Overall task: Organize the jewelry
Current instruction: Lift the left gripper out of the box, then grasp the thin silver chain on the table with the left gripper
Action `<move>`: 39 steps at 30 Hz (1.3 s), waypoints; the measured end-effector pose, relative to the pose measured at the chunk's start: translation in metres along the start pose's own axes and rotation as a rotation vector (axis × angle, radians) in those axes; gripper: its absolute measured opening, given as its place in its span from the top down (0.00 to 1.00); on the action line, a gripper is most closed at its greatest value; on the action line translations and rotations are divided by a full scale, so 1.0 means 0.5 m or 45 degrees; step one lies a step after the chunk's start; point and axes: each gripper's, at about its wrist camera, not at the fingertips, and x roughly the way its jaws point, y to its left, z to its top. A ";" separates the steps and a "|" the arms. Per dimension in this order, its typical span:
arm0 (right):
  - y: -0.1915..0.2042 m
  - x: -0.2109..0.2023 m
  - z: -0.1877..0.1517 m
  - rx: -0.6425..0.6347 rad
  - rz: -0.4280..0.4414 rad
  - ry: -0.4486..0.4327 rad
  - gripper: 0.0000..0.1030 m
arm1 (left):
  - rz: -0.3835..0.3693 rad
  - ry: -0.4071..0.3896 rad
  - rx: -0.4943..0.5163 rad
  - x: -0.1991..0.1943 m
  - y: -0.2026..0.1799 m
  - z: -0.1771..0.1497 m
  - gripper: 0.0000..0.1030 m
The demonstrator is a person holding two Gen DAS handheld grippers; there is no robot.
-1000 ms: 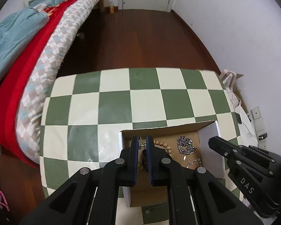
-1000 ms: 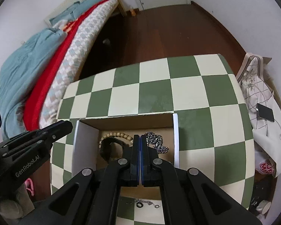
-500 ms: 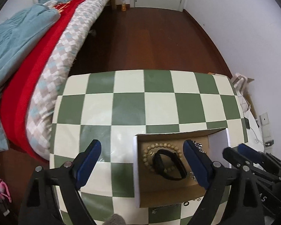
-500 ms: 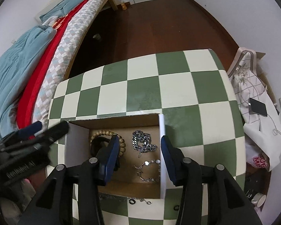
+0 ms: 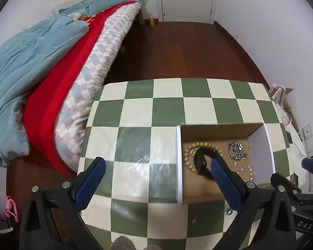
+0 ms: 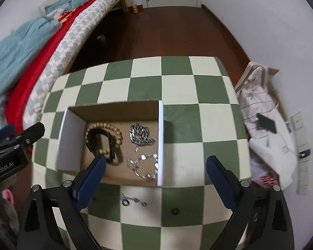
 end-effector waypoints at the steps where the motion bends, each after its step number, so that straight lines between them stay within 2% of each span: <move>1: 0.005 -0.008 -0.007 -0.012 -0.011 -0.015 0.00 | 0.013 -0.020 -0.004 -0.009 0.002 -0.008 0.00; 8: 0.014 -0.091 -0.062 -0.018 -0.016 -0.142 0.00 | 0.080 -0.191 -0.068 -0.100 0.031 -0.057 0.00; 14: -0.045 -0.123 -0.147 0.094 -0.006 -0.205 0.00 | 0.164 -0.274 -0.065 -0.153 0.035 -0.124 0.00; 18: -0.102 -0.072 -0.218 0.208 -0.022 -0.149 0.01 | 0.219 -0.225 -0.069 -0.122 0.019 -0.174 0.00; 19: -0.115 -0.047 -0.236 0.232 -0.013 -0.114 0.07 | 0.224 -0.189 -0.059 -0.102 0.012 -0.185 0.00; 20: -0.120 -0.030 -0.247 0.237 -0.013 -0.097 0.21 | 0.224 -0.165 -0.053 -0.089 0.008 -0.191 0.00; 22: -0.126 0.009 -0.268 0.237 -0.022 -0.063 0.33 | 0.220 -0.105 -0.030 -0.049 -0.006 -0.208 0.00; 27: -0.127 0.063 -0.288 0.259 -0.009 -0.039 0.33 | 0.168 -0.011 0.083 0.035 -0.053 -0.231 0.01; 29: -0.126 0.076 -0.291 0.264 -0.010 -0.037 0.33 | 0.148 0.017 0.144 0.060 -0.074 -0.234 0.05; 31: -0.125 0.084 -0.291 0.267 -0.015 -0.043 0.33 | 0.128 0.050 0.195 0.083 -0.092 -0.240 0.22; 35: -0.120 0.103 -0.288 0.260 -0.015 -0.046 0.33 | 0.090 0.063 0.225 0.102 -0.109 -0.249 0.30; 37: -0.112 0.106 -0.287 0.240 -0.030 -0.064 0.33 | 0.093 0.070 0.246 0.108 -0.120 -0.253 0.47; 39: -0.105 0.108 -0.285 0.223 -0.047 -0.082 0.35 | 0.072 0.071 0.246 0.110 -0.124 -0.257 0.59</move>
